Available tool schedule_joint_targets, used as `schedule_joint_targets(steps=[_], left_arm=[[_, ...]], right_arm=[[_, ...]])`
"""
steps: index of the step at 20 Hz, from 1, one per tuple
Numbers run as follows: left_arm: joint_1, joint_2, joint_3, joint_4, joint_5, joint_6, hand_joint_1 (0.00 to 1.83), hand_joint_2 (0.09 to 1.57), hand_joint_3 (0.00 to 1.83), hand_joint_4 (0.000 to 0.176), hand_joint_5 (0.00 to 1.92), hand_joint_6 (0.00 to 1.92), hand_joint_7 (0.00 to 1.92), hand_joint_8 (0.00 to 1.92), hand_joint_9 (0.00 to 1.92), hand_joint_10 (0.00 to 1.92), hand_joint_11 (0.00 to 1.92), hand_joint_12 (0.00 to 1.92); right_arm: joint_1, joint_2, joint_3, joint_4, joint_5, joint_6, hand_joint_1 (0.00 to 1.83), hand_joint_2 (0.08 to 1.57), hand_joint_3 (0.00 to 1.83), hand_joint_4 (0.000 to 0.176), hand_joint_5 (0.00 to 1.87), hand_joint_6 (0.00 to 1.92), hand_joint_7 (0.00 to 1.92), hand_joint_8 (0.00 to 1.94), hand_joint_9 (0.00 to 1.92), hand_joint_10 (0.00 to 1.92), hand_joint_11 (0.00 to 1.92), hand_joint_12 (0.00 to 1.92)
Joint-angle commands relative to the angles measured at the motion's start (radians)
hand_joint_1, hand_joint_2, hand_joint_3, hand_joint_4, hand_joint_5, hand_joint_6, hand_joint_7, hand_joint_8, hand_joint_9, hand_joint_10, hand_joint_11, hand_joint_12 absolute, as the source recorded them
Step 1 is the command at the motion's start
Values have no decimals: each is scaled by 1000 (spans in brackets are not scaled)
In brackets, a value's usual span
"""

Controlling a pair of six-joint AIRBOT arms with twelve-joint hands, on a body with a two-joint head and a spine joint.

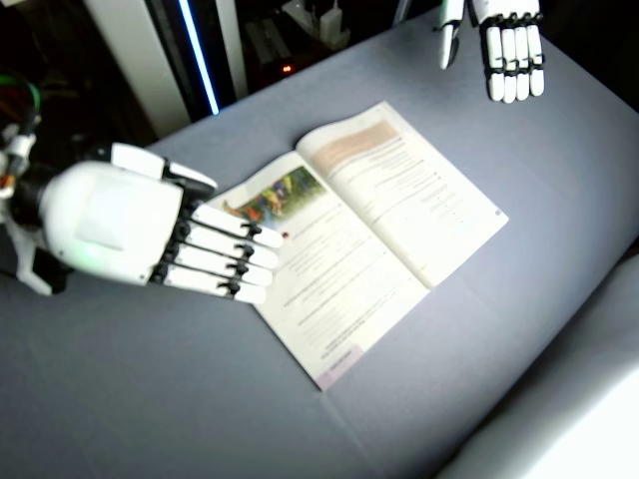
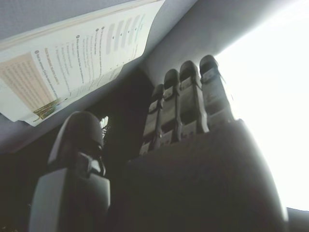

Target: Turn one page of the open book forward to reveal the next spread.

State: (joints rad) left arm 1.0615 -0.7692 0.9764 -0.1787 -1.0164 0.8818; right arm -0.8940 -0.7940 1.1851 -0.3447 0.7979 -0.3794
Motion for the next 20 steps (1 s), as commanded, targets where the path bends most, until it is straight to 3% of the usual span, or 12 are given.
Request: schedule_joint_targets(steps=[1, 5, 14, 20], left_arm=[[-10, 0, 11, -9, -108, -3, 0, 1316, 29, 0, 35, 4, 13, 4, 0, 0, 0, 0], [-13, -7, 14, -7, -102, -3, 0, 1318, 19, 0, 24, 3, 1, 0, 0, 0, 0, 0], [-16, -11, 17, -3, -99, -4, 0, 1340, 15, 0, 35, 6, 22, 5, 0, 0, 0, 0], [-17, -12, 17, -2, -98, -7, 0, 1349, 11, 0, 45, 7, 19, 2, 0, 0, 0, 0]], right_arm=[[18, 0, 9, 33, 89, 1, 0, 1424, 20, 0, 106, 4, 69, 2, 1, 0, 0, 2], [24, -14, 14, 13, 71, 1, 0, 1427, 12, 0, 112, 4, 70, 1, 5, 2, 2, 1], [60, -74, 37, -129, -97, 4, 0, 1364, 0, 0, 56, 1, 36, 2, 0, 0, 1, 0], [60, -112, 66, -186, -146, 51, 0, 1337, 0, 0, 95, 11, 75, 11, 7, 3, 27, 11]])
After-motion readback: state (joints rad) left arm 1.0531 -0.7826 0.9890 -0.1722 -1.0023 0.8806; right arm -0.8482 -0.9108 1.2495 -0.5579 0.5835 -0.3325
